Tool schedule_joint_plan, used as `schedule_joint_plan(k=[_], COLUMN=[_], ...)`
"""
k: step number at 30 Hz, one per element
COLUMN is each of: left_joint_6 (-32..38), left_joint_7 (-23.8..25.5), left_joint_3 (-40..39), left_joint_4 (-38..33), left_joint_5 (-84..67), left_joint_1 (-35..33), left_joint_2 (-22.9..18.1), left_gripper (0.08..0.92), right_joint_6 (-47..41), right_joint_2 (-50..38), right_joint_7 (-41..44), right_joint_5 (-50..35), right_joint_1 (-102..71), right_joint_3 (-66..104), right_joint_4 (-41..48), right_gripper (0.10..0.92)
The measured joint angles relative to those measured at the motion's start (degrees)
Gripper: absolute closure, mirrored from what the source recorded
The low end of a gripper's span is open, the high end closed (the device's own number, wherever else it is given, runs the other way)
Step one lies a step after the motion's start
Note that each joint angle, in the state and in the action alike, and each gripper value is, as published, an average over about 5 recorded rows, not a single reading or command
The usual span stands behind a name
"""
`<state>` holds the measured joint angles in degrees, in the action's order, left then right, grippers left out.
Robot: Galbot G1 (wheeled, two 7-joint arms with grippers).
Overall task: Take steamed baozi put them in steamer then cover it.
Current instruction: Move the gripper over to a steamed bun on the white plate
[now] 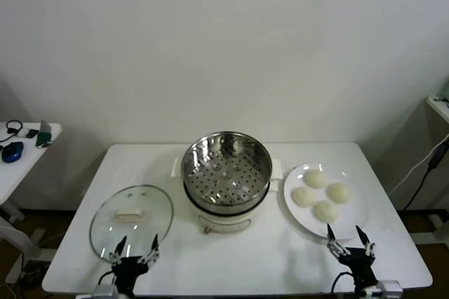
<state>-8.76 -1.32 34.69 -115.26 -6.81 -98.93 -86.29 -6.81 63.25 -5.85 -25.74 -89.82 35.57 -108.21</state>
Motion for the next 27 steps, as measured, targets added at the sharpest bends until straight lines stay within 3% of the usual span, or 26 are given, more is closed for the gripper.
schedule_joint_plan(k=[6,13,20,27], left_joint_6=[0.1,0.7,1.4,2.2], left_joint_7=[0.1,0.6,0.9,1.0], left_joint_3=[-0.5,-1.1,-1.4,-1.5], left_joint_4=[-0.5,-0.9,-0.9,-1.0], left_joint_5=[-0.1,-0.2,-0.3,-0.3], left_joint_1=[0.1,-0.1,-0.5,-1.1], left_joint_2=[0.4,0.6,0.6,0.7], left_gripper=[0.177,0.177,0.177,0.177], right_joint_6=[-7.1,-12.0,-8.7,-1.4], right_joint_2=[-8.4,-22.3,-30.9,-32.4], right_joint_7=[2.8,13.9,31.9,50.8], right_joint_5=[-1.3,1.2,8.4,13.3], right_joint_1=[11.1,31.1,55.7,82.1], right_joint_3=[-2.9,-15.8,-39.1,-65.7], right_joint_4=[3.9,12.2,22.4,33.4], right_gripper=[0.203,0.203,0.203,0.203])
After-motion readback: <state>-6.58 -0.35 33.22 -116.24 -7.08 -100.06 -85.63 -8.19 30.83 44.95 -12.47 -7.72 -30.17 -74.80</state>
